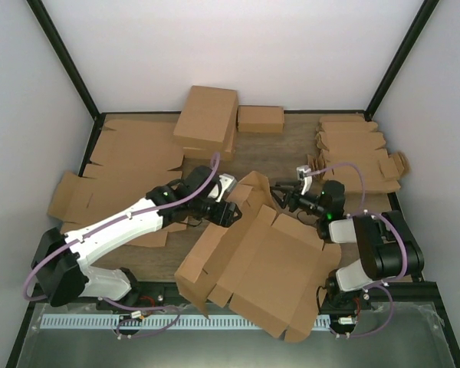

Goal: Fold the paper box

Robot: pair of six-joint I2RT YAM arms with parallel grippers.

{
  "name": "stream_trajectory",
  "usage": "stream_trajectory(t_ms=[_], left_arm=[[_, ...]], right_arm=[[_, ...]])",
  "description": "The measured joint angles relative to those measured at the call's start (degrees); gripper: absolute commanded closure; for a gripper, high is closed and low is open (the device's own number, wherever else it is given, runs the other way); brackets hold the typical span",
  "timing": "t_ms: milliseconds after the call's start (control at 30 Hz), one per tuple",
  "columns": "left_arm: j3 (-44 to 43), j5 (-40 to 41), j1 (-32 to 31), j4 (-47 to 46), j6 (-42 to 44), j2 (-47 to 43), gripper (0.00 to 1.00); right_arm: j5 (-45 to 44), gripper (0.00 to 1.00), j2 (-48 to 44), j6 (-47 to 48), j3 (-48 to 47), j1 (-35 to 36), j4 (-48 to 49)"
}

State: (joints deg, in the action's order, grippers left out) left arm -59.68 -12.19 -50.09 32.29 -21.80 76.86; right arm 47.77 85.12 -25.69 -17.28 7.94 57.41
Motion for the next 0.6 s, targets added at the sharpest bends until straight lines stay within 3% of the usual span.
stream_trajectory(t_ms=[433,600], left_arm=[[0.66,-1.75,0.85,-0.42,1.7,-0.81,0.33],[0.66,-3.85,1.09,-0.33,3.48,-0.81,0.33]], right_arm=[[-3.37,0.4,-7.13,5.33,0.85,7.28,-6.75],[-5.75,0.35,-9.88,5.14,2.49,7.54,-8.46]])
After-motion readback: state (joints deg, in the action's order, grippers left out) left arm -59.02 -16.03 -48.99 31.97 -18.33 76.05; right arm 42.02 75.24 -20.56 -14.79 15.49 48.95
